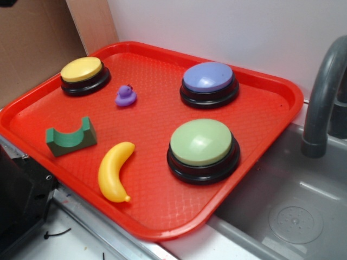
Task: Push the yellow button.
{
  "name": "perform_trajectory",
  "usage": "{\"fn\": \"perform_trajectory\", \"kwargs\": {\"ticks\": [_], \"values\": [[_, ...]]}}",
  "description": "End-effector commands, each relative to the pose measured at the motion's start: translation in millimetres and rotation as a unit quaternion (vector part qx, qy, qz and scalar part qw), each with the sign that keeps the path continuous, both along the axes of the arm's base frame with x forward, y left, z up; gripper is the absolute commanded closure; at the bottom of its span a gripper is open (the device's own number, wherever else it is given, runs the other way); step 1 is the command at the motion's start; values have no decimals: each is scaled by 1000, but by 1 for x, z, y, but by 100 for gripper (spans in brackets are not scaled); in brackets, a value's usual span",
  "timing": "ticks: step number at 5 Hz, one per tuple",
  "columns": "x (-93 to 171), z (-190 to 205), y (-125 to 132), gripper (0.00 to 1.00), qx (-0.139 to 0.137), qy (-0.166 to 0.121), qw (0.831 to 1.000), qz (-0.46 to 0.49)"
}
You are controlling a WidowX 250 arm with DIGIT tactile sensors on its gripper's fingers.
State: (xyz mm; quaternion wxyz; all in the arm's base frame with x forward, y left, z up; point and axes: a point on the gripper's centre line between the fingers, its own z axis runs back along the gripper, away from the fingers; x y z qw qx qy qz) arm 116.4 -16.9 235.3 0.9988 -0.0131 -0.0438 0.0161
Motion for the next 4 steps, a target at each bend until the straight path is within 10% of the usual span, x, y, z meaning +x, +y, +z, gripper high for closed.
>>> {"fn": "perform_trajectory", "kwargs": {"ticks": [1, 2, 4], "values": [[0, 0, 0, 0, 0, 0, 1000, 0], [32, -44, 35, 0, -10, 66, 991, 117], [69, -78, 103, 0, 4, -81, 931, 356]]}}
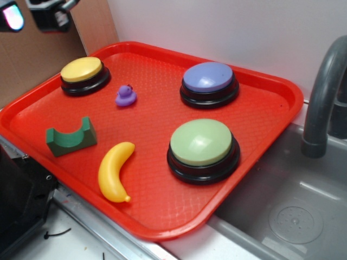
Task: Push the yellow button.
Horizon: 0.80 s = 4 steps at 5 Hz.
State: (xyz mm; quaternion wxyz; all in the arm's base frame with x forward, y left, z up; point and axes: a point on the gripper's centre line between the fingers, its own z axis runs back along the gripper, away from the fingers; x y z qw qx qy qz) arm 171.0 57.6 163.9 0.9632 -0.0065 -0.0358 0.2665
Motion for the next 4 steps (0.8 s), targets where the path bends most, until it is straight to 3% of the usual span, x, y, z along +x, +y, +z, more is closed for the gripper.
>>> {"fn": "perform_trajectory", "kwargs": {"ticks": [1, 3, 4], "values": [[24, -20, 41, 0, 81, -142, 972, 170], [53, -52, 75, 0, 64, -117, 977, 168], [66, -76, 81, 0, 61, -96, 980, 162]]}}
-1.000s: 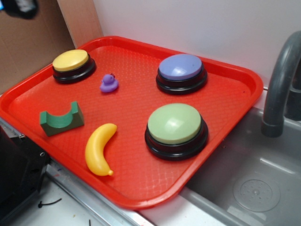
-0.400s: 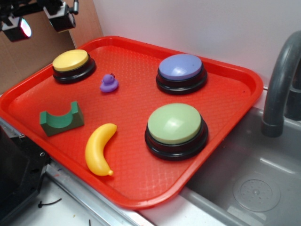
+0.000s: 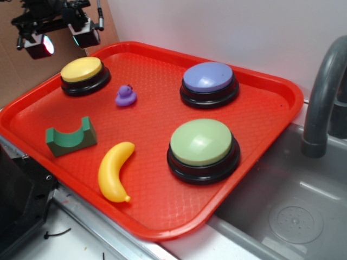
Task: Push the yellow button.
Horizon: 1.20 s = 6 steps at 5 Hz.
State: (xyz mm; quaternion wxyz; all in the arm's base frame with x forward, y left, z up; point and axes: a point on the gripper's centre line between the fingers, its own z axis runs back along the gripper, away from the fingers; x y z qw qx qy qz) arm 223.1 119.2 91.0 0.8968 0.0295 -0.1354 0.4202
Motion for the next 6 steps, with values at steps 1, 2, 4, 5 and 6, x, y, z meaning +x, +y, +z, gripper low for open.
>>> {"fn": "perform_trajectory", "kwargs": {"ticks": [1, 2, 4, 5, 6], "values": [[16, -22, 22, 0, 0, 14, 1000, -12], [14, -34, 23, 0, 0, 32, 999, -9], [6, -18, 16, 0, 9, 55, 998, -18], [-5, 17, 9, 0, 16, 50, 998, -34], [-14, 44, 6, 0, -5, 43, 998, -45]]}}
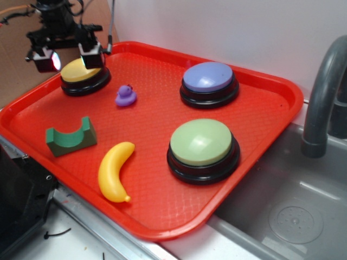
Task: Push the yellow button.
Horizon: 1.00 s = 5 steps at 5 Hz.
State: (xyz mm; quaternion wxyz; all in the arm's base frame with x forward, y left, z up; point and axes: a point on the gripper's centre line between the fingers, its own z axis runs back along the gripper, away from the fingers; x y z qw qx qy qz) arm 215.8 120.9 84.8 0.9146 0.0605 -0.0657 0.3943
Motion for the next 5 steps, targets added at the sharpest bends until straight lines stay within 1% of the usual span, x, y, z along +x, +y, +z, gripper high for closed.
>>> {"fn": "perform_trajectory", "kwargs": {"ticks": [1, 4, 5], "values": [[-9, 64, 1, 0, -28, -23, 999, -30], [-17, 88, -28, 0, -9, -40, 997, -61], [-18, 92, -33, 0, -7, -42, 997, -69]]}}
